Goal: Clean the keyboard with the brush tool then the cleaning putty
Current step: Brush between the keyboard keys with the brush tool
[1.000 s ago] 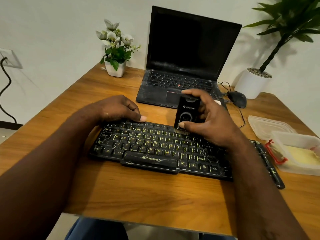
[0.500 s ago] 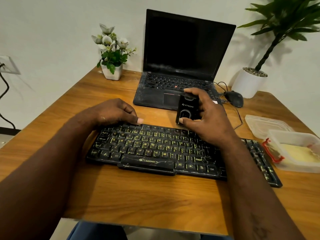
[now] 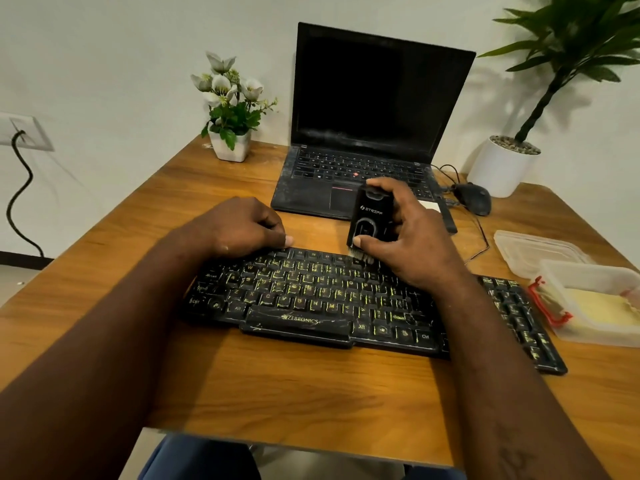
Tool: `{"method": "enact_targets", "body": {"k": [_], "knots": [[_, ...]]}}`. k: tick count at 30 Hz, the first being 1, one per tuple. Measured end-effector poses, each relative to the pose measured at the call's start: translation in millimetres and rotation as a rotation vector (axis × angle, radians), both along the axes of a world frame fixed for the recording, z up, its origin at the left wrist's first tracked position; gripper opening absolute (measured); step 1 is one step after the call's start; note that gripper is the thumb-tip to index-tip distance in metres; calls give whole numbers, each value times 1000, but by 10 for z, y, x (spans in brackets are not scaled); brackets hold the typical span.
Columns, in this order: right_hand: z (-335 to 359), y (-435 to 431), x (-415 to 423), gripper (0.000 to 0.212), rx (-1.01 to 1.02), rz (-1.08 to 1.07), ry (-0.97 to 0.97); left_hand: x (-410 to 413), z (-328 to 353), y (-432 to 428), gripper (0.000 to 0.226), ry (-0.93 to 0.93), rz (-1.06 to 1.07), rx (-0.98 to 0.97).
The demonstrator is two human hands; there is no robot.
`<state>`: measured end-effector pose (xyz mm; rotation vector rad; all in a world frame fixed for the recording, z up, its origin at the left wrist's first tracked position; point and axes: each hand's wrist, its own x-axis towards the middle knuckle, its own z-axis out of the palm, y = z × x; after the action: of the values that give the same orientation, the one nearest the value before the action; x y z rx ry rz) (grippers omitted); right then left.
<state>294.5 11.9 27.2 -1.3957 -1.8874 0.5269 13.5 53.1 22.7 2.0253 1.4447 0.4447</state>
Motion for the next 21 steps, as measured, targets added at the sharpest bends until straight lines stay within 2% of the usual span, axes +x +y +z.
{"method": "enact_targets", "body": {"k": [2,4,6,10,14,16,19,21], "knots": [[7,5,30,86,19,-40,-15,91,2,-42,21,39,0,86],[33,-23,72,84,-1,5,57,220,38,-80,20,80,-41,141],[43,-43,79,83,-17,55,72,386,140,-87,22,148,-113,109],[55,-2,14,86,88,-55,-119,764,394,-22,12,341,-207,-55],[99,-88,92,88,35,64,31,975,362,73,28,277,-173,-115],[47,-146,122,89,16,105,-5,951,276,85,27,220,-155,-120],[0,-112,152,96,69,-22,-51,876,200,95,17,54,-121,-213],[24,-79,171,103,71,-59,3,851,202,88,19,25,-123,-241]]}}
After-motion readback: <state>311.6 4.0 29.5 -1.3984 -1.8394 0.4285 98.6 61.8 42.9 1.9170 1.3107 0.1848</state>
